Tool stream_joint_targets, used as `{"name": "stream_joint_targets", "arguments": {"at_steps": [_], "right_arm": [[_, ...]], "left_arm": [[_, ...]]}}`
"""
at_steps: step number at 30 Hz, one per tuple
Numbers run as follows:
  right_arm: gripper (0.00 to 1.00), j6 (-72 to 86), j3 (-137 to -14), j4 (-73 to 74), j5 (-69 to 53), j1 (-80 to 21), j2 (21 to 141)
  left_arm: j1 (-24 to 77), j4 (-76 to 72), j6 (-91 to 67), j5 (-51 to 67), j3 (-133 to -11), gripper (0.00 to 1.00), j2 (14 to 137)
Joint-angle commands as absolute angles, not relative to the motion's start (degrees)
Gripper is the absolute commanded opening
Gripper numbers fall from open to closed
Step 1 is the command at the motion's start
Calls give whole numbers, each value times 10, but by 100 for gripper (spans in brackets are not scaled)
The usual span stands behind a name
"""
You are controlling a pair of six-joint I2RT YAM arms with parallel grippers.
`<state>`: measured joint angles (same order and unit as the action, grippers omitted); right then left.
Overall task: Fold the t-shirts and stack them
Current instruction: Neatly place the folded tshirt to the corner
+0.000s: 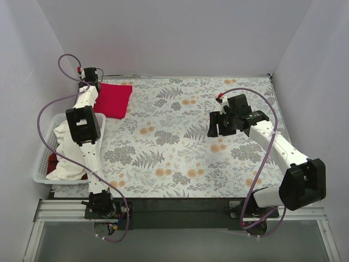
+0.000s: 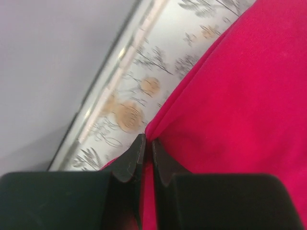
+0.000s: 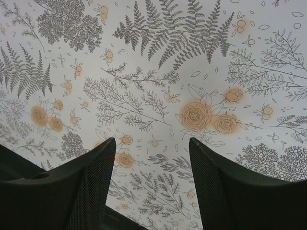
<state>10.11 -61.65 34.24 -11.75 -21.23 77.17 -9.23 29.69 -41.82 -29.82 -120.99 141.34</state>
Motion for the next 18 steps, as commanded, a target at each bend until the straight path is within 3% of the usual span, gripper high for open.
{"name": "stream_joint_targets", "arguments": {"at_steps": [1, 18], "right_arm": [[70, 98, -648, 347, -120, -211, 782], [70, 105, -650, 347, -127, -210, 796]], "left_arm": [[-115, 267, -399, -328, -1250, 0, 1412], [-152, 239, -408, -364, -1284, 0, 1440]]}}
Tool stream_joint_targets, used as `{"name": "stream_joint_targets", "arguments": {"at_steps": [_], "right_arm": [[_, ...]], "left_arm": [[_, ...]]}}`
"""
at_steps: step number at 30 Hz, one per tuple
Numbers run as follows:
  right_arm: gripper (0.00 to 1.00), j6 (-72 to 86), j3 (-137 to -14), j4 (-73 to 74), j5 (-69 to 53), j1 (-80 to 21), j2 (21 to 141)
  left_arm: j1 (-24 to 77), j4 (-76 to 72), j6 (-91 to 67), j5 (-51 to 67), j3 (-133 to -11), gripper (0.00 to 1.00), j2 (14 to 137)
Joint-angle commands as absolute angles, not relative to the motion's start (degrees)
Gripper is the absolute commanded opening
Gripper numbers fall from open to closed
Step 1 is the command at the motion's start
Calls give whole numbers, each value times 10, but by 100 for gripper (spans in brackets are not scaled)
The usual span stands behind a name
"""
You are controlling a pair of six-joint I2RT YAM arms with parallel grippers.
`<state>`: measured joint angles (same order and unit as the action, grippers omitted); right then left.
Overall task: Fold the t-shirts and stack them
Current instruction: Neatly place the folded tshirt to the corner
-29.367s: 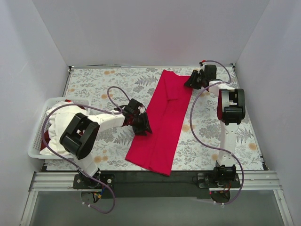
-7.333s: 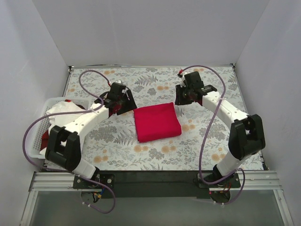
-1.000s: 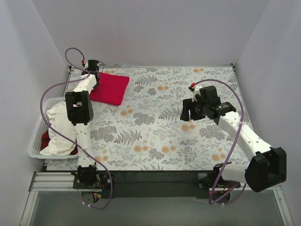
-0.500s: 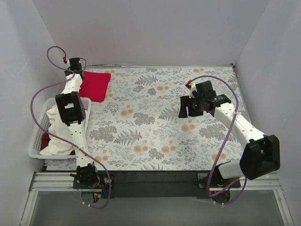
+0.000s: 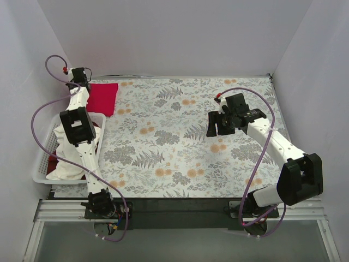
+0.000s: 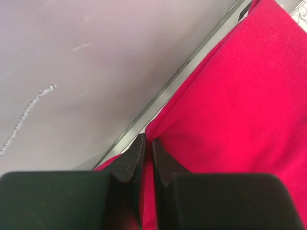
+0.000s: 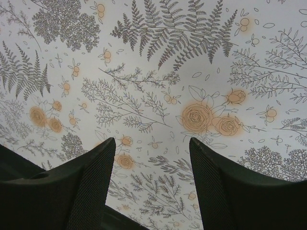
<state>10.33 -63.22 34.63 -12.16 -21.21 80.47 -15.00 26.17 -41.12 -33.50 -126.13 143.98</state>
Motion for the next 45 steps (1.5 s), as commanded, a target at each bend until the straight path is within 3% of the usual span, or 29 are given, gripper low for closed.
{"name": "stream_joint_targets", "arguments": {"at_steps": [1, 4, 7, 11, 18, 28, 39, 45], "right_arm": [[70, 106, -649, 347, -127, -210, 795], [70, 105, -648, 347, -125, -211, 795], [70, 105, -649, 347, -126, -210, 793], [70, 105, -649, 347, -125, -211, 786], [70, 108, -645, 346, -113, -211, 757], [70, 111, -611, 345, -98, -210, 684], [70, 109, -593, 344, -101, -209, 669], [70, 109, -589, 344, -104, -210, 678]], "left_arm": [[-153, 239, -407, -365, -1286, 0, 1439], [-153, 239, -408, -364, -1285, 1, 1436], [-153, 238, -416, -365, -1272, 24, 1427], [-153, 238, -432, -350, -1253, 42, 1392], [-149, 254, -518, -237, -1198, 59, 1296], [-72, 225, -535, -142, -1076, 64, 1185], [11, 214, -428, -192, -1037, 66, 1251], [14, 211, -425, -218, -1042, 59, 1294]]}}
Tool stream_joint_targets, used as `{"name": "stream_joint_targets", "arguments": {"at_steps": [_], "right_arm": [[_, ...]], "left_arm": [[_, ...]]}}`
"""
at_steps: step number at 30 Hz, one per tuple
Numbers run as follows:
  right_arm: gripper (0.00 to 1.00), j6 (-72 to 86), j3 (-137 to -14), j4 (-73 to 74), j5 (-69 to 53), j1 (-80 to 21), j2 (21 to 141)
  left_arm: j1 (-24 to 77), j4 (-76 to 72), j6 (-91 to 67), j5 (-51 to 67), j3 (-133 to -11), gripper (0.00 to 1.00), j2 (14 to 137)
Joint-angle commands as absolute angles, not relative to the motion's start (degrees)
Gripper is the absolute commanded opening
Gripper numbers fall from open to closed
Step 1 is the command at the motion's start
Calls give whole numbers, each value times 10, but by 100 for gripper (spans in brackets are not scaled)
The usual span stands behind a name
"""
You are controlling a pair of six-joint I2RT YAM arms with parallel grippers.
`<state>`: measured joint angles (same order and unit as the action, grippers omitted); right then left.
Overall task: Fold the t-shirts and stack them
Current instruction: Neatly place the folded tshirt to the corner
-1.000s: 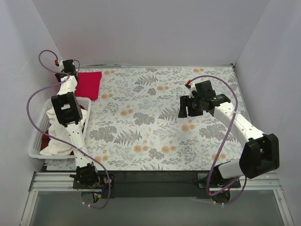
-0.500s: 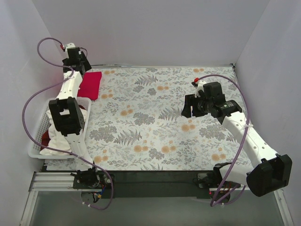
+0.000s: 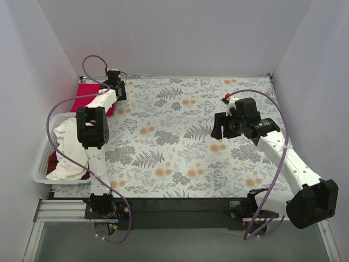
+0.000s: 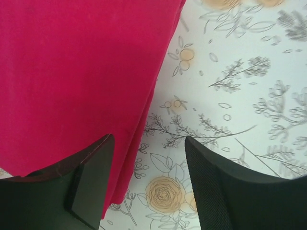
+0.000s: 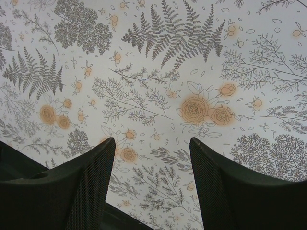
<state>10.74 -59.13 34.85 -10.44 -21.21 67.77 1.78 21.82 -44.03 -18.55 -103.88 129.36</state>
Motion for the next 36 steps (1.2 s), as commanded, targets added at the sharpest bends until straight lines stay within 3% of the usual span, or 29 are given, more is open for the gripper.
{"name": "stream_joint_targets", "arguments": {"at_steps": [1, 9, 17, 36], "right_arm": [[70, 109, -589, 344, -104, -210, 679], [70, 110, -592, 343, -112, -210, 701], [70, 112, -598, 340, -127, -210, 724], [70, 112, -600, 340, -134, -210, 735]], "left_arm": [[14, 211, -424, -221, -1048, 58, 1307], [14, 197, -412, -264, -1064, 38, 1343], [14, 179, -386, -292, -1067, 11, 1366], [7, 165, -345, -319, -1048, 13, 1373]]}}
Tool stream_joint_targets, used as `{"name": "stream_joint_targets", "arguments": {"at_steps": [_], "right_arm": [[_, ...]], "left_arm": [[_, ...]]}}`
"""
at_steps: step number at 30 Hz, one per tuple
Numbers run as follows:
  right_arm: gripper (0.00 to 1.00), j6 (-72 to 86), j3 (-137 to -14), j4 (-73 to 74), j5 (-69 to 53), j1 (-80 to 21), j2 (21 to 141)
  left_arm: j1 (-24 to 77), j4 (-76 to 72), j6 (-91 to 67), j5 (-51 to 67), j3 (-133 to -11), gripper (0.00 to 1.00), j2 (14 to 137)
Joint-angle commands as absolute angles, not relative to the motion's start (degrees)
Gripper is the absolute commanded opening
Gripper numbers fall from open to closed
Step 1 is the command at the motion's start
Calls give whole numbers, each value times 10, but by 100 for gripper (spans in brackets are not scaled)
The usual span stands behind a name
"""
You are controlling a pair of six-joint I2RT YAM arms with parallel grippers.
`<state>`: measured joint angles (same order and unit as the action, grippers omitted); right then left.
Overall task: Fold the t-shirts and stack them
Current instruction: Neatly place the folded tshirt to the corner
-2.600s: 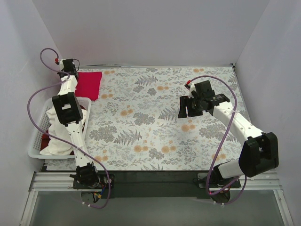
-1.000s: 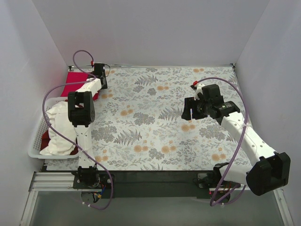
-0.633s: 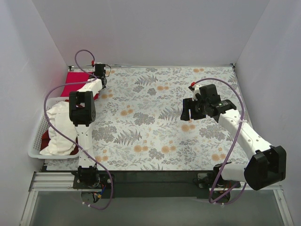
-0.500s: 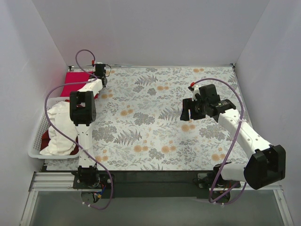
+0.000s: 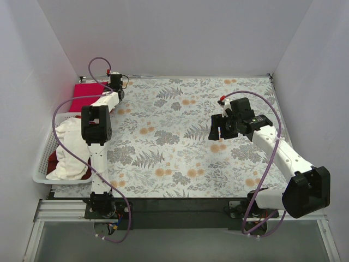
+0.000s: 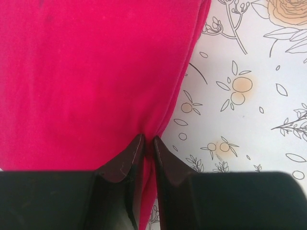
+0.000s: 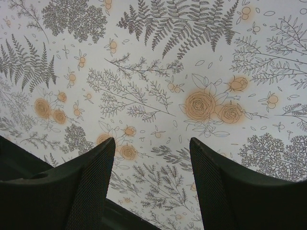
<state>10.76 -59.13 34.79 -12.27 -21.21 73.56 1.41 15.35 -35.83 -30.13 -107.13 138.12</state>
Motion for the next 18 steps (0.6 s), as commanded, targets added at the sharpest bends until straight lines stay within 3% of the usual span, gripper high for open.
{"name": "stream_joint_targets", "arguments": {"at_steps": [1, 8, 12, 18], "right_arm": [[70, 113, -600, 341, -135, -210, 734], [71, 116, -587, 339, -133, -210, 719], [70, 117, -587, 338, -127, -210, 709], [71, 119, -586, 338, -113, -210, 691]], "left_arm": [[6, 163, -342, -322, -1041, 13, 1371], [6, 162, -343, -325, -1024, 23, 1355], [9, 169, -360, -316, -1026, 43, 1333], [24, 195, -409, -300, -1041, 57, 1279]]}}
